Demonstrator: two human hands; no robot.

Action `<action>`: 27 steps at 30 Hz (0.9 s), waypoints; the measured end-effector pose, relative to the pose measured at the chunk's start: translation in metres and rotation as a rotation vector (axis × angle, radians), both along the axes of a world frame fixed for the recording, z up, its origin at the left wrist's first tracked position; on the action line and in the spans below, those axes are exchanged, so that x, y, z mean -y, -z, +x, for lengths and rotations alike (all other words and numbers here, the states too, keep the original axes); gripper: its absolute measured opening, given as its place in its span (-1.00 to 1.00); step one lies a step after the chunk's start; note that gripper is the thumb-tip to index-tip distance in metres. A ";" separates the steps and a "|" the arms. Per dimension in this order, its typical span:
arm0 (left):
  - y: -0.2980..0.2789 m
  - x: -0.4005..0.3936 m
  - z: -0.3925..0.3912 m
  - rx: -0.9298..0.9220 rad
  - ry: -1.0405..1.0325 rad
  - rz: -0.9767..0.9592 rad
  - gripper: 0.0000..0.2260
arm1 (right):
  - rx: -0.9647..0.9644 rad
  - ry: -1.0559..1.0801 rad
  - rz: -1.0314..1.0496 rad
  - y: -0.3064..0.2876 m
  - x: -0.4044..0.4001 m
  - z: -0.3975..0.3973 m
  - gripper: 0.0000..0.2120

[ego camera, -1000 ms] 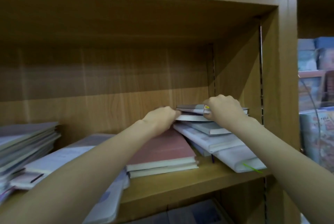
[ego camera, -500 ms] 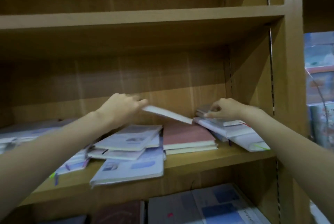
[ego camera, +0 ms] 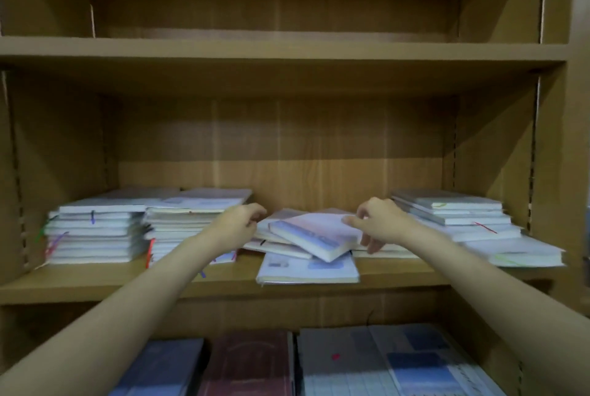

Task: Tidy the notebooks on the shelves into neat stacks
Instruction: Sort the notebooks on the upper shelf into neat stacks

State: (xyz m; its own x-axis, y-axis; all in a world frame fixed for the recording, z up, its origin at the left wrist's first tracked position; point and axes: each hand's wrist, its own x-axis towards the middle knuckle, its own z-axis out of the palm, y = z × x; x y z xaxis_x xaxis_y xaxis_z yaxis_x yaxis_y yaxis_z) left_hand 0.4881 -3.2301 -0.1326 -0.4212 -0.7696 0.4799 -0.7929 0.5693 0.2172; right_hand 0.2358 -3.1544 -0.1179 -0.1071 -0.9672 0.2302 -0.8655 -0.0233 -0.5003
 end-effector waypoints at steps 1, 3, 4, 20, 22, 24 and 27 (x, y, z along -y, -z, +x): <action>0.002 0.003 -0.004 0.017 0.007 0.014 -0.63 | 0.119 0.006 0.051 0.001 -0.002 0.005 -0.56; 0.006 0.007 -0.015 0.037 0.016 0.054 -0.61 | 0.234 0.012 0.125 0.006 -0.007 0.014 -0.42; 0.008 0.009 -0.019 0.043 0.012 0.081 -0.60 | 0.202 0.024 0.116 0.011 -0.008 0.018 -0.35; 0.016 -0.030 -0.028 -0.665 0.190 0.515 -0.74 | 0.889 0.003 -0.074 0.010 -0.012 0.027 -0.71; 0.016 -0.033 -0.024 -0.846 0.249 0.648 -0.75 | 0.948 -0.038 -0.064 0.001 -0.018 0.025 -0.66; 0.014 -0.037 -0.022 -0.987 0.294 0.725 -0.77 | 1.059 -0.065 -0.071 -0.002 -0.023 0.019 -0.67; 0.009 -0.040 -0.026 -1.072 0.348 0.749 -0.79 | 1.165 -0.141 -0.044 -0.004 -0.034 0.015 -0.91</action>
